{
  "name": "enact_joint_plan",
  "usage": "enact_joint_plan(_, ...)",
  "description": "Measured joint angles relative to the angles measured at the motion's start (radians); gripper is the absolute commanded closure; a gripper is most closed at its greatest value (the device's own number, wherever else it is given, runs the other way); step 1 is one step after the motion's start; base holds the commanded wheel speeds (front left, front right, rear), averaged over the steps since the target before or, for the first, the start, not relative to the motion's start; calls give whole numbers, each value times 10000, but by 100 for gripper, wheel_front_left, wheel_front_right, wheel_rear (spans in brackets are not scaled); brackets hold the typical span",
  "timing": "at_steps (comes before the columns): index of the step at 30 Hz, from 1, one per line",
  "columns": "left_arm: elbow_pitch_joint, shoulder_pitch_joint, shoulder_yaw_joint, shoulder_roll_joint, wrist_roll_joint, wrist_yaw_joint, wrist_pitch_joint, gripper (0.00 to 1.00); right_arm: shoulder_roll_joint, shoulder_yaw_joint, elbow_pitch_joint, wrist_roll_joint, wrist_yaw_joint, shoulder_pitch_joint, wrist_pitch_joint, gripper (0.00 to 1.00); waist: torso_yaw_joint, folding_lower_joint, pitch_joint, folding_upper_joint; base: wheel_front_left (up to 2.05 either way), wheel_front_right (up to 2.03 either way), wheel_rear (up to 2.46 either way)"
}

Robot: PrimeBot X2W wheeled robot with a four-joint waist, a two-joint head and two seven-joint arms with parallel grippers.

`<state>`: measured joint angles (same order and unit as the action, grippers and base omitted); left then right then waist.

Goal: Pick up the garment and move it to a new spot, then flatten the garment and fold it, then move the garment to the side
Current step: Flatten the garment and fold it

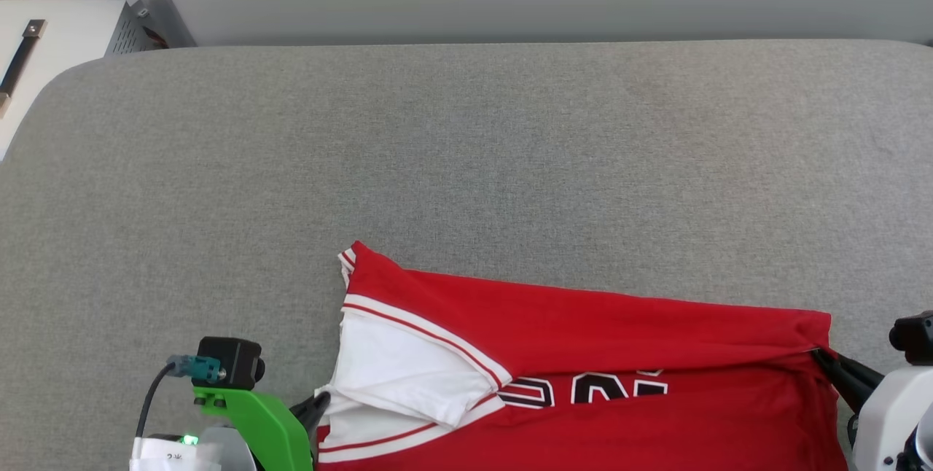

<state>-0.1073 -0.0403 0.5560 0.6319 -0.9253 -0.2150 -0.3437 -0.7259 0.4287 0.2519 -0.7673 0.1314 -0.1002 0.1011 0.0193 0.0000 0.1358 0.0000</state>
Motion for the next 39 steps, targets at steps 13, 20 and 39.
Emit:
enact_joint_plan(13, 1097, -30, 420, -397, -2, 370, -21, 100, -374, 1208, 226, 654, 0, -267, 115, 100, 1, 0, 189, 0, 0, 0, 0)
enact_joint_plan(20, 1363, -53, 458, -497, 15, 428, 192, 0, -337, 1262, 376, 42, 0, -270, 401, 0, 14, 0, -25, 0, 0, 0, 0)
enact_joint_plan(39, 1108, -853, -355, -903, 2226, 142, 4660, 0, 500, -2303, -984, -1522, 0, 901, 2880, 0, -35, 0, -494, 0, 0, 0, 0)
